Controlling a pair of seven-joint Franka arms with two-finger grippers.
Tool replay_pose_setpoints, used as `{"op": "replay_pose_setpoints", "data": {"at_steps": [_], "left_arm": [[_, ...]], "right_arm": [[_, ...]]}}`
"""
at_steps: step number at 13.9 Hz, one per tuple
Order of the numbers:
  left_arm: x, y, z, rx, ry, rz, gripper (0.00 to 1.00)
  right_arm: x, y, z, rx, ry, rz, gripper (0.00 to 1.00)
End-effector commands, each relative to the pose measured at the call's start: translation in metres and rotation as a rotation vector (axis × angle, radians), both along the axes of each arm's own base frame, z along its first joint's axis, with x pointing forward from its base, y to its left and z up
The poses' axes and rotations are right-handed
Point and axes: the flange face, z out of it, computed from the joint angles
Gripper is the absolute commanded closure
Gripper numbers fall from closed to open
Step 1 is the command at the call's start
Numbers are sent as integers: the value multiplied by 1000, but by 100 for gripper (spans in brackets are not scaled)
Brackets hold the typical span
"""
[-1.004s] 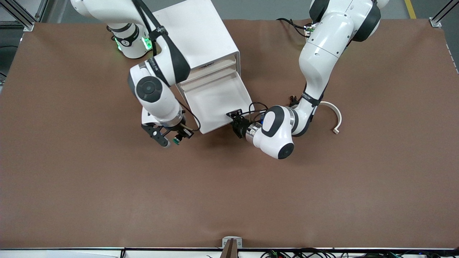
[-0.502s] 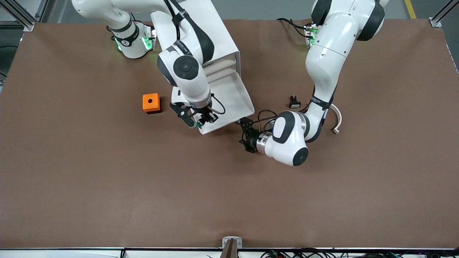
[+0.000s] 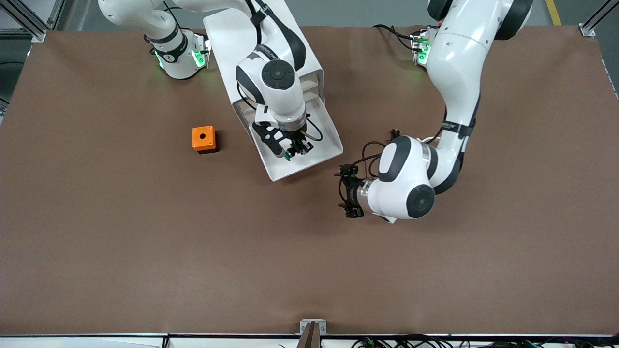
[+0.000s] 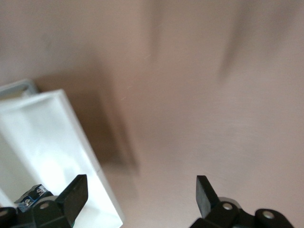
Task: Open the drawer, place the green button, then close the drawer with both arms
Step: 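Lower the green button into the open drawer with the right gripper, then open the right gripper in the drawer while the left gripper draws back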
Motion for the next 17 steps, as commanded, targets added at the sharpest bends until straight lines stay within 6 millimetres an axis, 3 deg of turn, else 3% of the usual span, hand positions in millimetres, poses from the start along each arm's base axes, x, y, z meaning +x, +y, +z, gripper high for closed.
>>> {"op": "replay_pose_setpoints", "data": {"at_steps": [1,2,4,6,8,11,14,15,16,17], "left_arm": [[12,33,24,62,-93,-63,0],[17,43,27,82,-111,-67,0],[26,68,53,110,-191,-133,0],[24,72,66,104,-288,-407,0],[21,66,65,62,-339,-608,0],[21,69,54,27,-363,-762,1],[12,54,45,-30,-386,-916,1],[8,44,37,-52,-385,-960,1],[5,36,33,-74,-396,-1012,1],[2,32,26,-95,-399,-1063,1]], "right_arm": [[-6,6,-10,-5,4,-52,100],[-9,9,-11,-6,7,-82,100],[-18,16,-20,-18,14,-96,100],[-19,19,-27,-15,6,-101,100],[-17,21,-36,-4,-7,-103,100],[-19,27,-41,-2,-14,-110,100],[-19,25,-47,-13,-8,-111,96],[-15,21,-48,-18,-2,-121,71],[-12,19,-48,-19,-1,-118,40],[-14,21,-46,-18,-5,-113,0]]}}
